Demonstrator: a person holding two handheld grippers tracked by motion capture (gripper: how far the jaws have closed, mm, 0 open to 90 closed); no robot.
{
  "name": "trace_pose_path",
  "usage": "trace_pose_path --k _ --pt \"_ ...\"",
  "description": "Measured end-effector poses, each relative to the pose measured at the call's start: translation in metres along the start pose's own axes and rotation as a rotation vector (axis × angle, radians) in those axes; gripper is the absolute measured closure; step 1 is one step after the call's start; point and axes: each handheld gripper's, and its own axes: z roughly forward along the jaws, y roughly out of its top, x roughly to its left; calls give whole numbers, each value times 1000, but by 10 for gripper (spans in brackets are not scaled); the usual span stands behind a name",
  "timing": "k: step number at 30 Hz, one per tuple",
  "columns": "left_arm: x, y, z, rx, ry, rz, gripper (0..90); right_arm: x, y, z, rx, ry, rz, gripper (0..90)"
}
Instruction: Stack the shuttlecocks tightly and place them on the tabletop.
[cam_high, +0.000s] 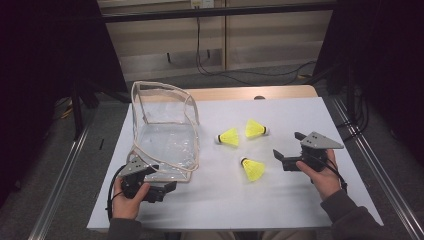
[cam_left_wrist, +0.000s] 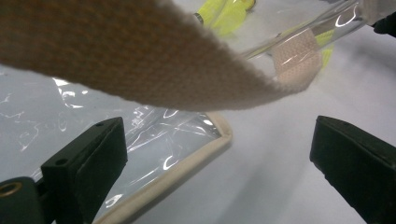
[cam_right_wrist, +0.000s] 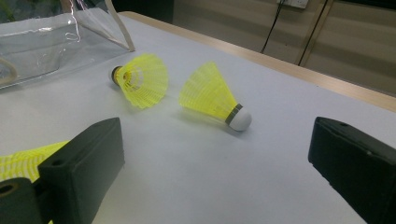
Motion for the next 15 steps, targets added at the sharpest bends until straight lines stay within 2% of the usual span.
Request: trace_pose_path --k 15 --pt "-1 1 3 8 -8 5 40 0 8 14 35 4 -10 31"
